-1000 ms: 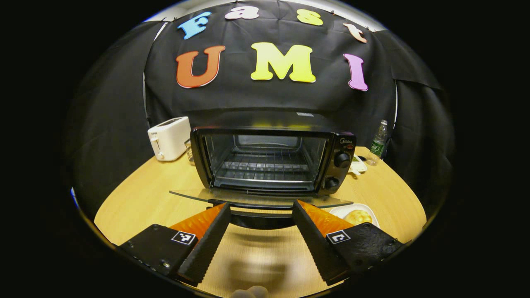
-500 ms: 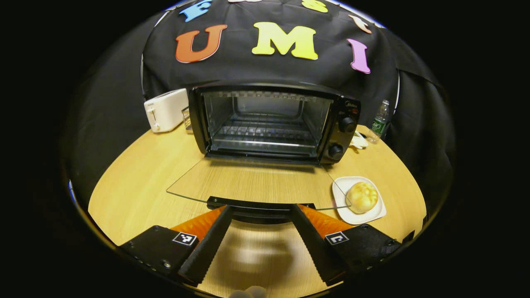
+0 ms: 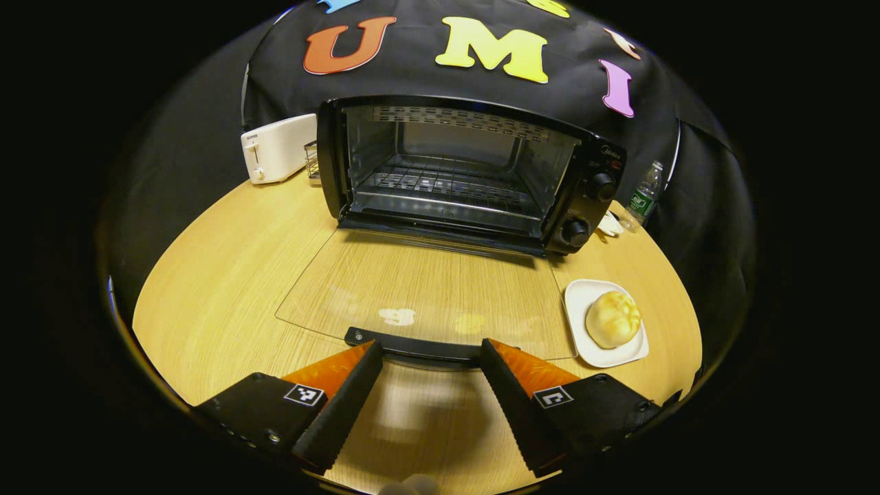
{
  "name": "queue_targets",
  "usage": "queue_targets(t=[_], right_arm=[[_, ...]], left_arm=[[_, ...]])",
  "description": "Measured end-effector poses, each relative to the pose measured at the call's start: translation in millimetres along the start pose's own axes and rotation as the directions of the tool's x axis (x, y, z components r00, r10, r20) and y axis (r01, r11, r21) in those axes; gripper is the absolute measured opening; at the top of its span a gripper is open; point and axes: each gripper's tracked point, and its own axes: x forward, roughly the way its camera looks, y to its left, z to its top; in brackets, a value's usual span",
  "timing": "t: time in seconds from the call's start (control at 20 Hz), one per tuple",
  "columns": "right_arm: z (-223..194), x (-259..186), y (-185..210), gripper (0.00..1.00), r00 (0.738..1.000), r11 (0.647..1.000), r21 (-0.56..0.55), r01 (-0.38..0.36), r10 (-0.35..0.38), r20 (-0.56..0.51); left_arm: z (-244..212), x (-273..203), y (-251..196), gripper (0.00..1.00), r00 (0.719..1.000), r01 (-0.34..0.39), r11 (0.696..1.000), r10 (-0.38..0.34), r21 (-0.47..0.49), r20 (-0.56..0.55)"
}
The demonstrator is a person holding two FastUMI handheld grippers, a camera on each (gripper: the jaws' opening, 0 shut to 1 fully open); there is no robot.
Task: Open the electric oven with the left hand, put the food in, and close the electric oven.
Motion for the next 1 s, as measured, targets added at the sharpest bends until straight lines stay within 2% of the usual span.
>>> queue_targets(t=[0.05, 0.1, 0.25, 0.3, 0.45, 0.5, 0.65, 0.75, 0.85, 1.0], right_arm=[[0, 1, 0, 1.0, 1.0, 1.0, -0.003, 0.0, 0.0, -0.003], [0, 1, 1, 1.0, 1.0, 1.0, -0.005, -0.001, 0.001, -0.004], [5, 2, 5, 1.0, 1.0, 1.0, -0.001, -0.015, 0.015, 0.016], [7, 3, 5, 1.0, 1.0, 1.0, 0.0, -0.016, 0.016, 0.024], [8, 5, 7, 1.0, 0.999, 1.0, 0.002, -0.03, 0.03, 0.045], [7, 6, 8, 1.0, 0.999, 1.0, 0.001, -0.026, 0.026, 0.041], [3, 11, 9, 1.0, 0.999, 1.0, 0.002, -0.03, 0.03, 0.033], [6, 12, 13, 1.0, 0.998, 0.999, 0.008, -0.039, 0.038, 0.051], [2, 16, 20, 1.0, 0.997, 0.998, 0.012, -0.06, 0.059, 0.055], [-23, 28, 35, 1.0, 0.994, 0.994, 0.045, -0.102, 0.101, 0.03]], left_arm=[[0, 0, -1, 0.89, 1.0, 0.001, 1.0, -0.001, 0.012, 0.0], [0, 0, 0, 0.96, 1.0, 0.003, 1.0, -0.003, 0.015, 0.001], [5, -2, 0, 0.95, 1.0, 0.018, 1.0, -0.018, -0.008, 0.02], [4, -3, 3, 1.0, 1.0, 0.011, 1.0, -0.011, -0.002, 0.023], [4, -8, 5, 0.91, 0.999, 0.015, 1.0, -0.015, -0.008, 0.039], [4, -8, 5, 0.95, 0.999, 0.017, 1.0, -0.016, -0.01, 0.042], [4, -10, 9, 0.95, 0.999, 0.014, 1.0, -0.014, -0.015, 0.043], [15, -17, 5, 0.94, 0.996, 0.041, 0.999, -0.038, -0.026, 0.082], [28, -32, 9, 0.95, 0.989, 0.039, 0.999, -0.04, 0.01, 0.141], [58, -69, 15, 0.94, 0.964, 0.038, 0.999, -0.044, 0.029, 0.263]])
